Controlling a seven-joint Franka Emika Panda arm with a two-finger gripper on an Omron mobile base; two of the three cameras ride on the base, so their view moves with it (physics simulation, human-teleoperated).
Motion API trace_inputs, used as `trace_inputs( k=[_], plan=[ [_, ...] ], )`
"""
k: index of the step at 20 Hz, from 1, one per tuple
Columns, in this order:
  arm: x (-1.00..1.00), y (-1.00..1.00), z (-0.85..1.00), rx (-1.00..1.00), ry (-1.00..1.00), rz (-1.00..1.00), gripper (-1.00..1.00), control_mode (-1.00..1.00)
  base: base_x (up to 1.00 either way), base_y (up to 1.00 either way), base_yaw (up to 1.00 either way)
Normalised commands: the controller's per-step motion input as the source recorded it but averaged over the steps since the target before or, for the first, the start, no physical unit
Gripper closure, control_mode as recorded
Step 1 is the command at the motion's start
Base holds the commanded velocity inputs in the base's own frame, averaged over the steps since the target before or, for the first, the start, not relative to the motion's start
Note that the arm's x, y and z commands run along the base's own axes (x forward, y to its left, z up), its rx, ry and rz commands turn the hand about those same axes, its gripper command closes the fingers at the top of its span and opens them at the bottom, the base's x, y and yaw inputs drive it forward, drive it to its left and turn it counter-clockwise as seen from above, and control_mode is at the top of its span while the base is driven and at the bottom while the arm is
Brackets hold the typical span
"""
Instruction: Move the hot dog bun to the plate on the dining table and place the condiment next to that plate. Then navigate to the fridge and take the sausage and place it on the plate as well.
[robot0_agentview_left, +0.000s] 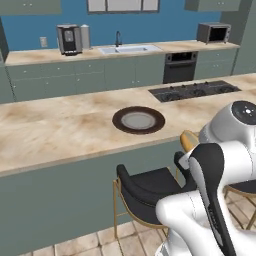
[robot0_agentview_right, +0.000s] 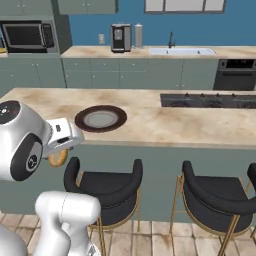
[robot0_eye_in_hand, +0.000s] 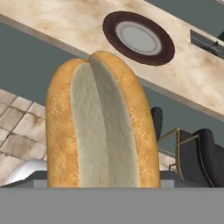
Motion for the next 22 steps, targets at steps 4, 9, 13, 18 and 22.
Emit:
trace_inputs(
  k=[4, 9, 13, 18, 22],
  plan=[
    [0.0, 0.0, 0.0, 0.0, 0.0, 0.0, 1.0, 1.0, 0.99, -0.06, 0.08],
    [0.0, 0.0, 0.0, 0.0, 0.0, 0.0, 1.0, 1.0, 0.97, 0.0, 0.08],
    [1.0, 0.0, 0.0, 0.08, 0.16, 0.1, 1.0, -1.0, 0.0, 0.0, 0.0],
    [1.0, 0.01, 0.07, 0.02, 0.26, 0.04, 1.0, -1.0, 0.0, 0.0, 0.0],
    [0.95, 0.19, 0.05, -0.02, 0.34, -0.01, 1.0, -1.0, 0.0, 0.0, 0.0]
  ],
)
